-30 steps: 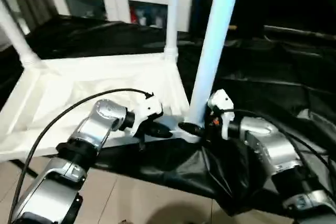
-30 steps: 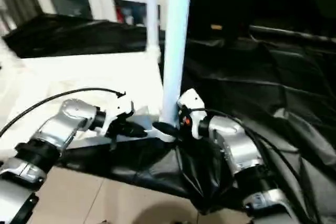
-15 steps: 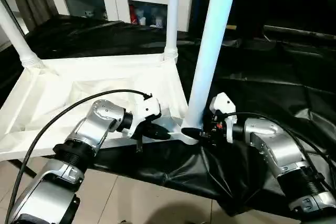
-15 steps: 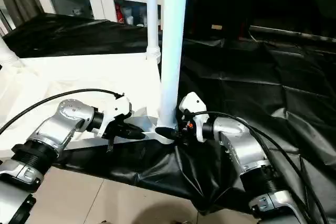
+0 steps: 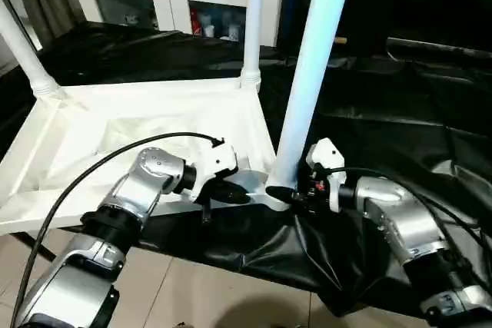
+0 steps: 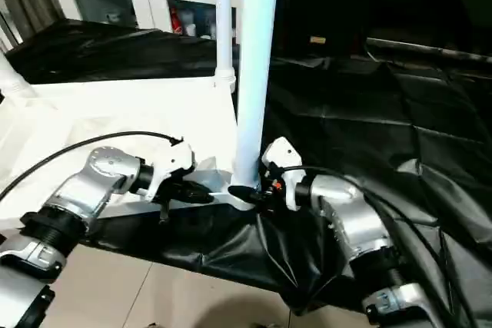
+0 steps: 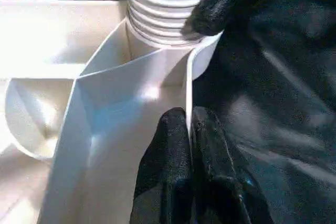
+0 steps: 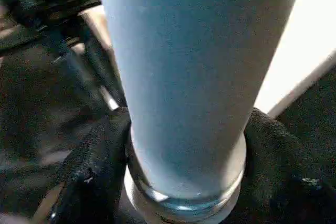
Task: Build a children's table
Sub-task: Rotate leg to tighten
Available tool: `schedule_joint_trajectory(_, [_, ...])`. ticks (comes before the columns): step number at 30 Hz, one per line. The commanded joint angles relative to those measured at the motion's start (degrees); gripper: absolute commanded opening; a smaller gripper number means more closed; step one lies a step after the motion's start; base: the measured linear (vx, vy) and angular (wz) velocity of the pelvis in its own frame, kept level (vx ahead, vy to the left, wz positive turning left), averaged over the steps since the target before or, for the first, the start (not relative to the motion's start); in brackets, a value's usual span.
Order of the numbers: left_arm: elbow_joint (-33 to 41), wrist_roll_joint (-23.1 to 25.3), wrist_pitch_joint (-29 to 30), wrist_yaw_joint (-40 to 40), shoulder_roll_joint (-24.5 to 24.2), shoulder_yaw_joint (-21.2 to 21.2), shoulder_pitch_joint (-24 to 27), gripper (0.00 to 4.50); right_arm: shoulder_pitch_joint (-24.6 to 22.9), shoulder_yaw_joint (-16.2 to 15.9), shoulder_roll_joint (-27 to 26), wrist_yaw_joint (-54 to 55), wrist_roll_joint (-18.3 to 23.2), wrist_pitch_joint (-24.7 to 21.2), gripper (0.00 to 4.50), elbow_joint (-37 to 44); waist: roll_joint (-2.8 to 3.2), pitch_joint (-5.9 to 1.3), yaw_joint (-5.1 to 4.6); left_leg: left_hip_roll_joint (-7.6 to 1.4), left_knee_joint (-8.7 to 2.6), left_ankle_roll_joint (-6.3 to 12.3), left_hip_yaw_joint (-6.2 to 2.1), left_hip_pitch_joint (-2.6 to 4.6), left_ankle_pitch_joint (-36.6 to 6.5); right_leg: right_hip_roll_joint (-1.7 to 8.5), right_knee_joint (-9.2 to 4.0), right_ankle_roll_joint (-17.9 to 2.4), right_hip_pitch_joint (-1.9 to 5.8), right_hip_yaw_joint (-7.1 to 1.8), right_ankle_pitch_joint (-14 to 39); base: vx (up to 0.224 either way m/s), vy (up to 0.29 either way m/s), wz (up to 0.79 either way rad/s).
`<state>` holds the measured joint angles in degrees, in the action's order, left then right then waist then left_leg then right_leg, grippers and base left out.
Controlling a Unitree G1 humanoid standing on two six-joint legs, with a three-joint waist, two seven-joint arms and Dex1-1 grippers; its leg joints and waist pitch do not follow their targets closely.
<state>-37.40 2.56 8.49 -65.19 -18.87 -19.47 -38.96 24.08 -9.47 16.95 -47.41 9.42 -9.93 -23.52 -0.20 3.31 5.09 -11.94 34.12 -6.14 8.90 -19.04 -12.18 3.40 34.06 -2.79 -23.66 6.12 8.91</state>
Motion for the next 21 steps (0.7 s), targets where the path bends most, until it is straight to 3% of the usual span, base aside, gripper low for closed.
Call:
schedule_joint_trajectory(1, [-1.0,1.3,1.0,4.5,1.6,0.1,-1.3,0.0,-0.7,0.5,-1.2,5.2,-1.8,0.0,2.72,-2.8,-0.09,-4.11,-0.09,-0.54,-3.62,2.77,0.53,-0.68,-6.0,4.39,-4.78,-6.2,4.12,-3.05,20.3,0.0,0.0,0.0])
schedule_joint_trajectory(3, [-4.3,2.7,2.7,12.7,4.8,0.9,-3.0,0.0,-0.2,3.6,-5.7,16.2,-2.3,-0.5,2.72,-5.8,0.15,-4.1,-0.18,-0.49,-3.68,2.36,0.5,-0.46,-6.4,4.34,-5.08,-5.6,3.83,-3.04,21.7,0.0,0.0,0.0])
schedule_joint_trajectory(4, [-6.6,2.9,4.2,18.1,7.4,1.8,-4.3,0.0,0.6,5.7,-8.9,24.2,-2.5,-0.9,2.72,-7.9,-0.05,-4.03,-0.3,-0.52,-3.75,2.12,0.46,-0.46,-6.3,4.32,-5.08,-5.5,3.86,-3.01,22.0,0.0,0.0,0.0])
schedule_joint_trajectory(6, [-8.4,2.9,5.0,22.0,9.4,2.5,-5.4,0.0,1.3,6.8,-11.2,29.7,-2.7,-1.1,2.71,-9.7,0.18,-3.97,-0.43,-0.24,-3.76,1.55,0.4,-0.29,-7.5,4.42,-5.62,-4.3,3.8,-2.76,25.1,0.0,0.0,0.0])
schedule_joint_trajectory(9, [-11.1,3.2,4.9,26.6,12.6,2.9,-6.7,0.0,2.9,7.4,-15.2,36.6,-3.3,-0.5,2.71,-12.5,0.34,-4.07,-0.55,-0.31,-3.81,1.93,0.32,-0.25,-8.3,4.5,-5.82,-4.4,3.63,-2.81,24.7,0.0,0.0,0.0])
schedule_joint_trajectory(15, [-13.1,3.9,2.7,26.2,15.0,2.1,-7.4,0.0,4.9,5.5,-18.6,36.7,-5.2,2.7,2.71,-14.8,0.18,-4.08,-0.46,-0.07,-3.81,3.39,0.4,-0.63,-7.9,4.45,-5.74,-3.9,3.94,-2.82,23.8,0.0,0.0,0.0])
schedule_joint_trajectory(17, [-13.5,4.1,2.2,25.7,15.0,2.0,-7.6,0.0,5.0,5.7,-18.8,36.1,-5.1,3.8,3.26,-14.8,0.3,-3.97,-0.52,-0.07,-3.86,3.52,0.37,-0.58,-8.4,4.36,-5.92,-3.5,3.86,-2.73,24.9,0.0,0.0,0.0])
schedule_joint_trajectory(21, [-12.7,3.7,0.8,21.7,13.1,1.3,-7.0,0.0,4.7,6.8,-16.5,30.3,-2.5,6.0,3.61,-11.8,0.27,-4.01,-0.67,-0.13,-3.91,4.01,0.29,-0.59,-9.0,4.44,-6.05,-3.2,3.9,-2.63,25.6,0.0,0.0,0.0])
